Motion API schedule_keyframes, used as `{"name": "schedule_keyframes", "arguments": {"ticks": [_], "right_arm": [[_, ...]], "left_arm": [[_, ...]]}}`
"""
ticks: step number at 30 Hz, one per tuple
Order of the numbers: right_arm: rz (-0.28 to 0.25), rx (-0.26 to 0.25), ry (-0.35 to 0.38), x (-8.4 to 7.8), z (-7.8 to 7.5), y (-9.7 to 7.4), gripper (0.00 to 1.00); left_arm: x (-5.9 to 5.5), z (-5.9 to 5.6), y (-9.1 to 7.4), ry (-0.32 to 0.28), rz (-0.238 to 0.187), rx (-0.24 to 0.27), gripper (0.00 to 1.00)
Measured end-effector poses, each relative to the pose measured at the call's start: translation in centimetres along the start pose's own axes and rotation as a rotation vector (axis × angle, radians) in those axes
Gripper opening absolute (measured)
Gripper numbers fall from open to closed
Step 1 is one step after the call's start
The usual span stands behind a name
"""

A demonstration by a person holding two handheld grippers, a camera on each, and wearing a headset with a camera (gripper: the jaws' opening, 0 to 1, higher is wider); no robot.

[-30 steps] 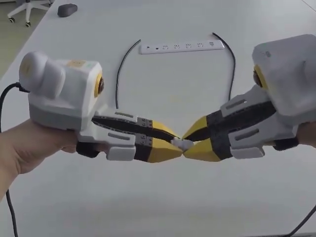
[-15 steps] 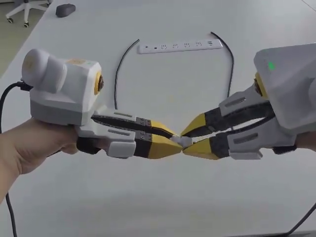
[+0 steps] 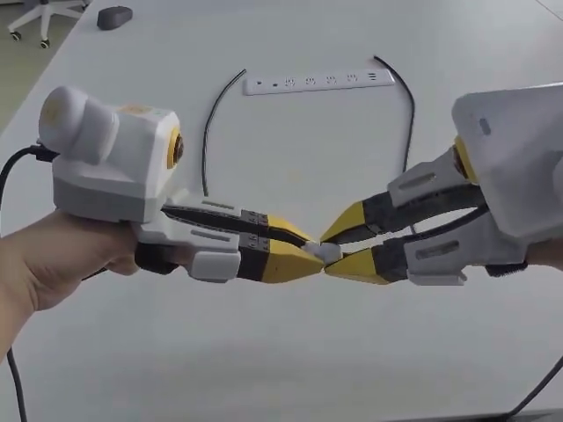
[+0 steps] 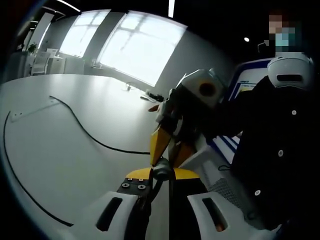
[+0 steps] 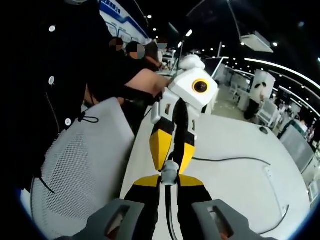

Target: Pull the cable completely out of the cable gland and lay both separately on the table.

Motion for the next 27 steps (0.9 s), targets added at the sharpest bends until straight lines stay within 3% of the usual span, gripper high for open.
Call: {"name": "schedule_keyframes", "arguments": {"ticks": [3,5,9,11,14,17,18,21,27], "right_arm": [[0.006,0.01,0.026,-0.1,-0.1,0.0,0.08],[0.006,0.035,0.11,-0.2,0.1,0.0,0.09],[-0.011,0.063,0.199,-0.4,-0.1,0.0,0.23],[-0.024,0.085,0.229,-0.4,-0.2,-0.2,0.21],[-0.092,0.119,0.346,0.0,-0.6,-0.9,0.18],[-0.134,0.146,0.403,0.3,-1.1,-1.5,0.15],[-0.139,0.18,0.432,0.3,-1.1,-1.7,0.14],[-0.14,0.22,0.471,0.3,-1.2,-1.6,0.13],[-0.1,0.246,0.494,-0.1,-1.0,-0.8,0.12]], "left_arm": [[0.0,-0.1,0.0,0.01,0.003,0.001,0.14],[-0.1,-0.2,0.0,0.011,0.003,-0.006,0.14],[0.1,-0.2,-0.1,0.029,0.0,-0.005,0.14],[0.1,-0.3,-0.2,0.035,0.0,-0.006,0.14],[0.1,-0.5,-0.3,0.061,0.006,-0.014,0.14],[0.1,-0.8,-0.2,0.093,0.014,-0.024,0.14],[0.2,-0.9,-0.2,0.106,0.014,-0.027,0.14],[0.3,-1.1,-0.2,0.128,0.017,-0.032,0.14],[0.6,-1.6,-0.2,0.168,0.017,-0.046,0.14]]}}
Point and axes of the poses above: the centre of the closed fingertips' face, and the gripper's own axes: y roughly forward along the fingers, z roughly to its left, x roughly out of its top, the point moved 7 cm from there along -y, roughly backward along the fingers, and after that the axes turned 11 degrees about y, right-handed, at the moved point
